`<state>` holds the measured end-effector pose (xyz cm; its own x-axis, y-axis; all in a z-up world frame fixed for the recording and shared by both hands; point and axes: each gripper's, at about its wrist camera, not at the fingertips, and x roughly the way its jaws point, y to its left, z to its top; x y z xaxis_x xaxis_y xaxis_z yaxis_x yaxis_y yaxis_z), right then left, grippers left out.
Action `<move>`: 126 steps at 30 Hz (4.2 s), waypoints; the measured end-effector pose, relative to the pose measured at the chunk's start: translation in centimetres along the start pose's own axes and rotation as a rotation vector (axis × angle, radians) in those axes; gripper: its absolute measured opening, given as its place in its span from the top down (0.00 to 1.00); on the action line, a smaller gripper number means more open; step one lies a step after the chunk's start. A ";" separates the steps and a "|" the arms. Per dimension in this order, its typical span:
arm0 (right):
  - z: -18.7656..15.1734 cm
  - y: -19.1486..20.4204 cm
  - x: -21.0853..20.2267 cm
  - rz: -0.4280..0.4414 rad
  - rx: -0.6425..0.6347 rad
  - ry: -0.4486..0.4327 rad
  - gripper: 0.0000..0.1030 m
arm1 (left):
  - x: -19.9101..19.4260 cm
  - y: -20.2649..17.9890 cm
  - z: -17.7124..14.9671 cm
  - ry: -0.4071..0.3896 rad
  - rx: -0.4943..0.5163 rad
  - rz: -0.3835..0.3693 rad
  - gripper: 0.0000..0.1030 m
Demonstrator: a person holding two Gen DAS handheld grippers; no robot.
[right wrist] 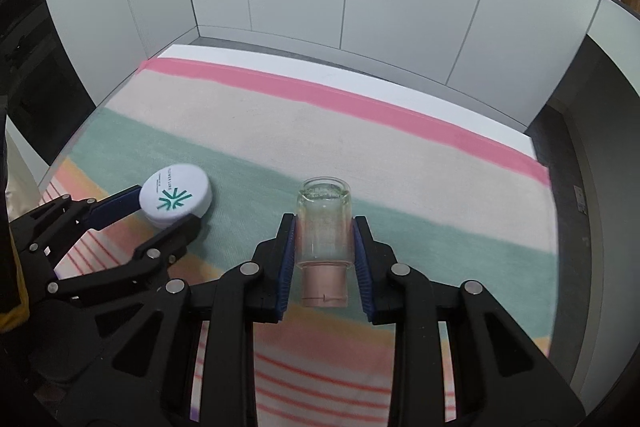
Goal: Organize objects
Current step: 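Grasp the white round compact with the left tool while the right tool grasps the glass bottle, then carry the white compact and glass bottle with both tools over the cardboard box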
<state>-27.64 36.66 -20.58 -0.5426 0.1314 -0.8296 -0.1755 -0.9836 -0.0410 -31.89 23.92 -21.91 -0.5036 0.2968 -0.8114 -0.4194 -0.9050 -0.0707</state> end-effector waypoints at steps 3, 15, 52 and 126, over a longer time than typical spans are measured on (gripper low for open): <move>-0.3 -0.7 -2.4 -0.011 0.015 -0.003 0.72 | -2.2 -0.6 -0.2 -0.007 0.003 0.012 0.50; -4.2 -2.0 -10.1 -0.023 0.024 0.015 0.72 | -7.8 -1.1 -3.9 0.034 -0.030 0.021 0.38; -5.1 -2.2 -12.8 -0.005 0.080 0.063 0.72 | -12.2 -1.6 -2.9 0.006 0.001 -0.012 0.43; -4.5 34.2 -28.3 0.454 -0.435 -0.117 0.72 | -41.4 25.3 -18.0 -0.185 -0.411 0.349 0.43</move>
<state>-14.59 -1.24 -1.00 -0.5755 -0.3215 -0.7519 0.4286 -0.9017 0.0575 -8.07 -16.73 -0.50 -0.6988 -0.0258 -0.7148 0.1049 -0.9922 -0.0667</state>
